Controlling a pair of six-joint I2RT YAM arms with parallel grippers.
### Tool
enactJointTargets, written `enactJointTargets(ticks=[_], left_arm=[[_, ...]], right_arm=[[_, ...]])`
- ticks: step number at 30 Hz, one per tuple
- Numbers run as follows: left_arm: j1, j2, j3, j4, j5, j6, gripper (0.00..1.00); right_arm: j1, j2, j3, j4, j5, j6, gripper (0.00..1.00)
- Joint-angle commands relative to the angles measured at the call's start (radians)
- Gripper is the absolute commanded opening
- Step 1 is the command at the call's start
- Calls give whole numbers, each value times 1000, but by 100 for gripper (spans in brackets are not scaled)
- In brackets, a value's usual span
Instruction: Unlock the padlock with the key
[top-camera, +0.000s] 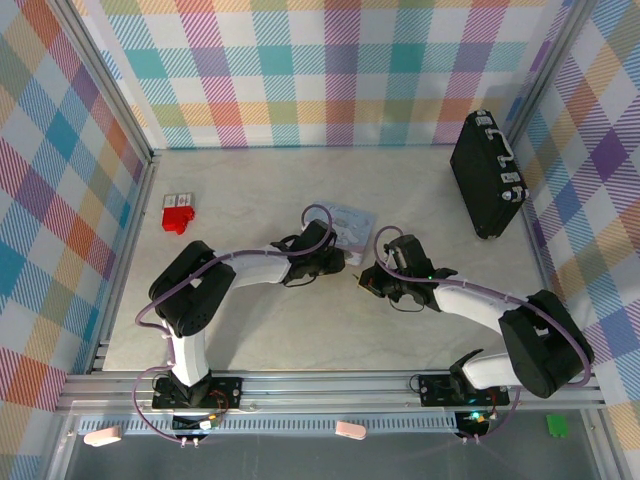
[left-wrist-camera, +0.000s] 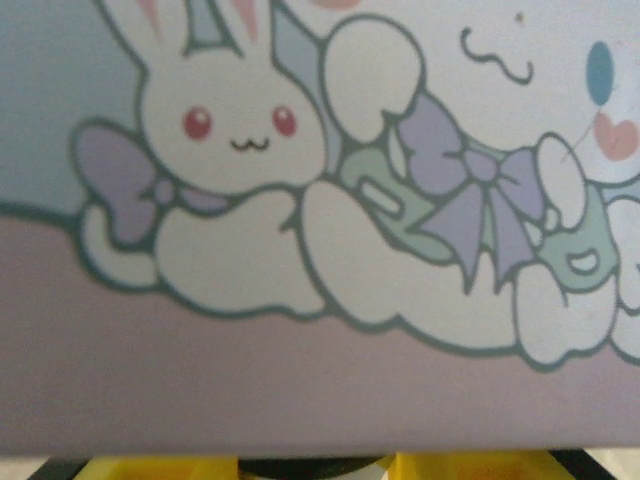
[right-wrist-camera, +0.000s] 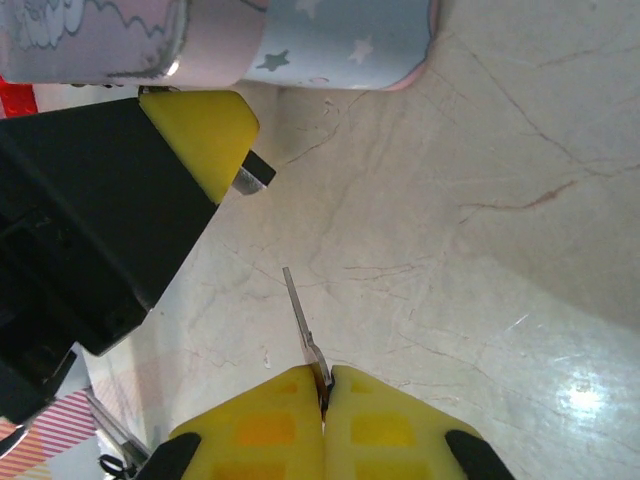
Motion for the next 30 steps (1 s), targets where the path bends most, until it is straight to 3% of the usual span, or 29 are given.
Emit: enactJointTargets(ticks=[1,13,30], left_arm=[[-4,-15,63,-78,39,-44,19],[-4,17,184,-235,73,-125,18],[2,77,275,-340,114,-189,16]], right_arm=[[-5,22,37,27,19,-78,0],[-5,65,-81,325,-19,-53,0],[-4,100,-209,574,-37,-69,0]])
